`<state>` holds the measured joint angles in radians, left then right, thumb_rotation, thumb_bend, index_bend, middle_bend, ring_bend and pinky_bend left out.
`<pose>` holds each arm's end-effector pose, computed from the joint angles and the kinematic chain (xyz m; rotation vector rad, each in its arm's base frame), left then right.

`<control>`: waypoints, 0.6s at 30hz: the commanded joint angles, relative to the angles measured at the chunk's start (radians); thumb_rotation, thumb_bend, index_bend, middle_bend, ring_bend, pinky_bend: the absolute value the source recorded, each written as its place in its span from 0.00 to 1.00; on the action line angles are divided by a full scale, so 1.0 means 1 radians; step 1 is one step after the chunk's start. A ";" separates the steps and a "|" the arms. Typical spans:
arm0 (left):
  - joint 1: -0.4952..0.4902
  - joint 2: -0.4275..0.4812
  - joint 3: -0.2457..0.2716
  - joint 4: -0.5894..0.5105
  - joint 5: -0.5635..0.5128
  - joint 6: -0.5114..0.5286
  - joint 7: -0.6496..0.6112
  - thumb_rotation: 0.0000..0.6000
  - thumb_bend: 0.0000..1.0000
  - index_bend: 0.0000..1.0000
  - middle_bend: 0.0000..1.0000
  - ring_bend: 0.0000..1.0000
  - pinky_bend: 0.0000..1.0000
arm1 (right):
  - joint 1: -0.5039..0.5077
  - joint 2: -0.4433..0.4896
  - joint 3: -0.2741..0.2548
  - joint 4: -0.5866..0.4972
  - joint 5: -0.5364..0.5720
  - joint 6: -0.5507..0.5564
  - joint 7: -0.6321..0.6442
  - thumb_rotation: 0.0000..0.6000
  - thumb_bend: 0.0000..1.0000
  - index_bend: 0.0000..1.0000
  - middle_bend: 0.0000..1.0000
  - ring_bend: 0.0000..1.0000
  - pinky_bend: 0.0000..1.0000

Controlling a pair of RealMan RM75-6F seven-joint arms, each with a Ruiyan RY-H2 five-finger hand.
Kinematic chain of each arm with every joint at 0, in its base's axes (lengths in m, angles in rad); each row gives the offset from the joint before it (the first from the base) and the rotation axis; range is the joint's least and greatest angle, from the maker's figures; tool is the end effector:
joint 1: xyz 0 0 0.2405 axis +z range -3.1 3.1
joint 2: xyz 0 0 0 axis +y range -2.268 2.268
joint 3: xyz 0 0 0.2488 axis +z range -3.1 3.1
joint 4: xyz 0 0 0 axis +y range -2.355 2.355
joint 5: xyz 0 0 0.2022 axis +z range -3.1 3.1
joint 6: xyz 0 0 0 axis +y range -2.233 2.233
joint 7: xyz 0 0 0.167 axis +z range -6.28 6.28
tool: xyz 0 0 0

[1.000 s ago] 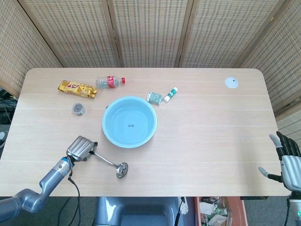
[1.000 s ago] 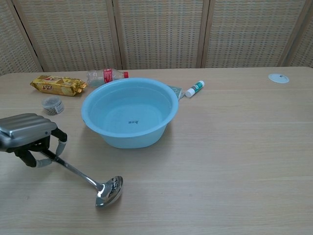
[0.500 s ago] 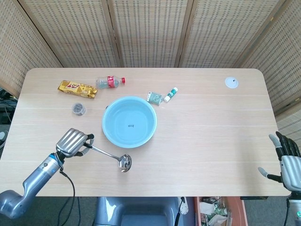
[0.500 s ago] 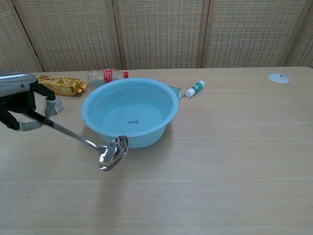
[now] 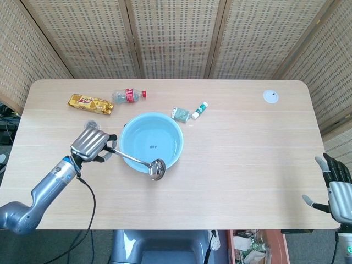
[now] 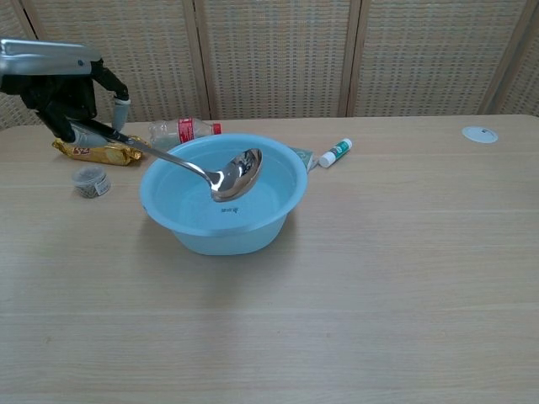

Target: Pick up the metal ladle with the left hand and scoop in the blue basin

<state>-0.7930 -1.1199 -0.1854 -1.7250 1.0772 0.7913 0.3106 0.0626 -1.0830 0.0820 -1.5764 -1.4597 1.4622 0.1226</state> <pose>-0.1370 0.3709 0.0821 -1.9656 -0.8565 -0.7849 -0.3195 -0.2029 0.1831 1.3035 -0.9611 0.9227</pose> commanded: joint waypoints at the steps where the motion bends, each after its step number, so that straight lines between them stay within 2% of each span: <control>1: -0.134 -0.035 -0.031 0.065 -0.204 -0.063 0.149 1.00 0.56 1.00 1.00 0.97 1.00 | 0.003 -0.002 0.003 0.004 0.007 -0.007 0.001 1.00 0.00 0.00 0.00 0.00 0.00; 6: -0.254 -0.093 -0.003 0.155 -0.435 -0.061 0.288 1.00 0.58 1.00 1.00 0.97 1.00 | 0.010 -0.006 0.004 0.008 0.007 -0.016 0.000 1.00 0.00 0.00 0.00 0.00 0.00; 10: -0.304 -0.119 0.024 0.185 -0.518 -0.050 0.355 1.00 0.58 1.00 1.00 0.97 1.00 | 0.010 -0.008 0.005 0.010 0.008 -0.015 0.001 1.00 0.00 0.00 0.00 0.00 0.00; 18: -0.428 -0.222 0.114 0.290 -0.683 -0.002 0.536 1.00 0.58 1.00 1.00 0.97 1.00 | 0.013 -0.001 0.015 0.020 0.031 -0.030 0.033 1.00 0.00 0.00 0.00 0.00 0.00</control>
<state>-1.1790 -1.3017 -0.1061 -1.4754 0.4377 0.7652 0.7954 0.0756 -1.0853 0.0953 -1.5588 -1.4314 1.4340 0.1516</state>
